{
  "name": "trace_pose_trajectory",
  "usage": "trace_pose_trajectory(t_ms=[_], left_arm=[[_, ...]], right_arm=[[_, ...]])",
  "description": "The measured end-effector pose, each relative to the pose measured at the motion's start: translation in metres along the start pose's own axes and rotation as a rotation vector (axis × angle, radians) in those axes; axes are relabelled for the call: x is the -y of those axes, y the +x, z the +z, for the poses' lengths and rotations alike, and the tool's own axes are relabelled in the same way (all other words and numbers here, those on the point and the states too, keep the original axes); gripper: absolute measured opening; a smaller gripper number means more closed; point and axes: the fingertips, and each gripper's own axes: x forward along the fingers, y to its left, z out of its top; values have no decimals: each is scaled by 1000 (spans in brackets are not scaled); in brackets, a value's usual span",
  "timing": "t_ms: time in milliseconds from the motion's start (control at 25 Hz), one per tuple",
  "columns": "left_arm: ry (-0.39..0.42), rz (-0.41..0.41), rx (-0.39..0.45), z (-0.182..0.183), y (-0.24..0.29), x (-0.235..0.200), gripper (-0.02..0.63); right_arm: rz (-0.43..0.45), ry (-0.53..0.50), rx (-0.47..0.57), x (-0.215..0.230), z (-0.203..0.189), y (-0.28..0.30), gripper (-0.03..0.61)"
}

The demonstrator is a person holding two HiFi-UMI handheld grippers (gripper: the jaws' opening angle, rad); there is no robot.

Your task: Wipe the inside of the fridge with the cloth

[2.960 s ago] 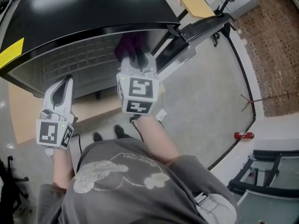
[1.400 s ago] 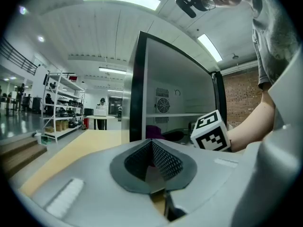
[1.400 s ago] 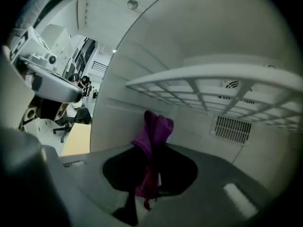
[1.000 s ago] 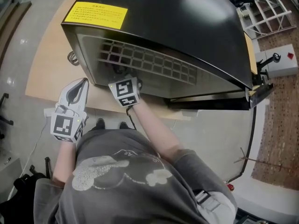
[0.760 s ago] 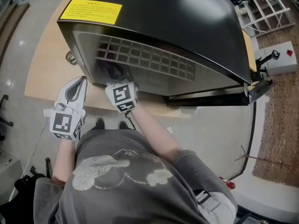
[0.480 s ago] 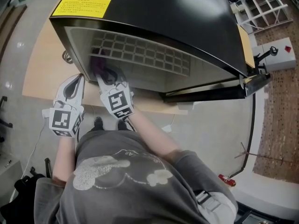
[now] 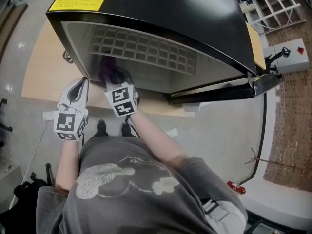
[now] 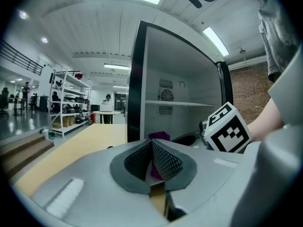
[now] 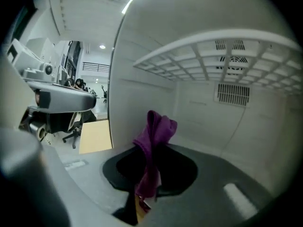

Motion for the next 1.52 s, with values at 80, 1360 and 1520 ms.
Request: trace_pose_trajectory(t_ms=[80,1360,1520], left_arm=[[-2,-5,-7,-2,1,3,18],[84,-317,31,27,61,132,17],[85,-320,30,25,61,130,17]], right_arm=[[-24,14,-30,11,-5,2,43],[-579,225,12,162,-50,-166,44],[-546,227,33,138,-48,-177,44]])
